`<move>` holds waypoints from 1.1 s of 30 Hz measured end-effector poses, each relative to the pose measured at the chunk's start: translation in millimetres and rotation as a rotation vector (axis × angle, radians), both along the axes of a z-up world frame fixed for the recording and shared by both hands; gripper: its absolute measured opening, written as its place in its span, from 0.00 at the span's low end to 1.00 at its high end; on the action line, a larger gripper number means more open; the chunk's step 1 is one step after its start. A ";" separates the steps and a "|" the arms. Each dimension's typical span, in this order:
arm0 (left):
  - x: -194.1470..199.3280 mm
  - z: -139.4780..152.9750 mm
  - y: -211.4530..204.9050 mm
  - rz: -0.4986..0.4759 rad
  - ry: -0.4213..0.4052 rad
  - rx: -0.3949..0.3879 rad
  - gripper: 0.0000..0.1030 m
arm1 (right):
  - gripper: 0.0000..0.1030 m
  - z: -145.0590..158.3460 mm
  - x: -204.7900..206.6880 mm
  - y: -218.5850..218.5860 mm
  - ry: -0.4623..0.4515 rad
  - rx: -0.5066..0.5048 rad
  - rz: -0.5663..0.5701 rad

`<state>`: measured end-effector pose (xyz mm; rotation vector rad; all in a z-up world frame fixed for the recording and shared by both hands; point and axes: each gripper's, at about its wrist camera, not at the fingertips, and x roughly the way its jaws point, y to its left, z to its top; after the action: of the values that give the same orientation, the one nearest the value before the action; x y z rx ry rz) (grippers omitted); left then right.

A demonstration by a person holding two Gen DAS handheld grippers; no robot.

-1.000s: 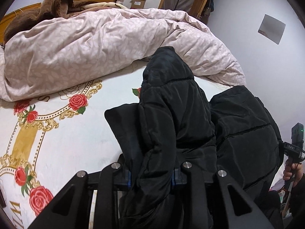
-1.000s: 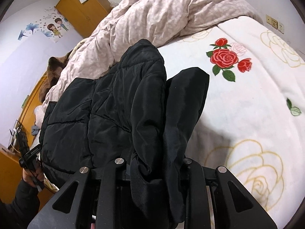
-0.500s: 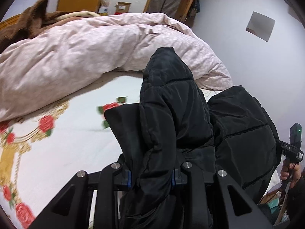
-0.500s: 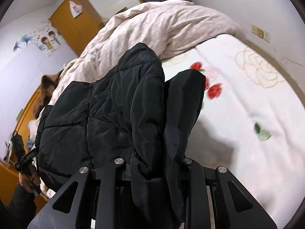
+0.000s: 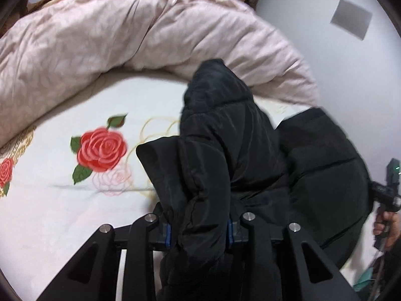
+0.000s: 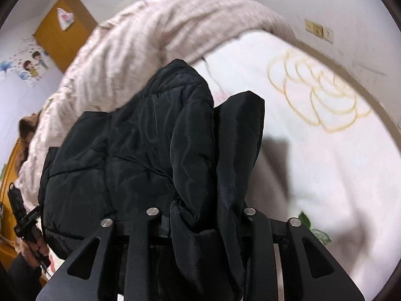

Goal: Fold large clothes

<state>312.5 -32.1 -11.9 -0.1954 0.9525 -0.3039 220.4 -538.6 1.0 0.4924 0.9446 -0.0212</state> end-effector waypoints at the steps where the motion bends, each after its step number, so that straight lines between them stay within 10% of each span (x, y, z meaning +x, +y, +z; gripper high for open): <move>1: 2.9 -13.4 3.6 0.020 0.037 -0.002 0.38 | 0.43 -12.3 1.7 -4.5 0.019 0.019 -0.025; 8: -3.1 -19.5 18.5 0.046 0.076 -0.032 0.60 | 0.58 -20.5 -10.6 -13.3 0.030 0.065 -0.100; 19: 5.5 43.4 26.1 0.098 -0.090 0.013 0.65 | 0.59 61.2 -13.0 9.9 -0.112 -0.182 -0.101; 33: 48.5 -12.1 -7.9 0.056 -0.007 0.080 0.73 | 0.58 10.1 58.6 36.1 0.063 -0.293 -0.037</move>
<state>360.9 -40.0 -24.0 -0.1473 0.9491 -0.2143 278.9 -502.5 11.1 0.2396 0.9744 -0.2069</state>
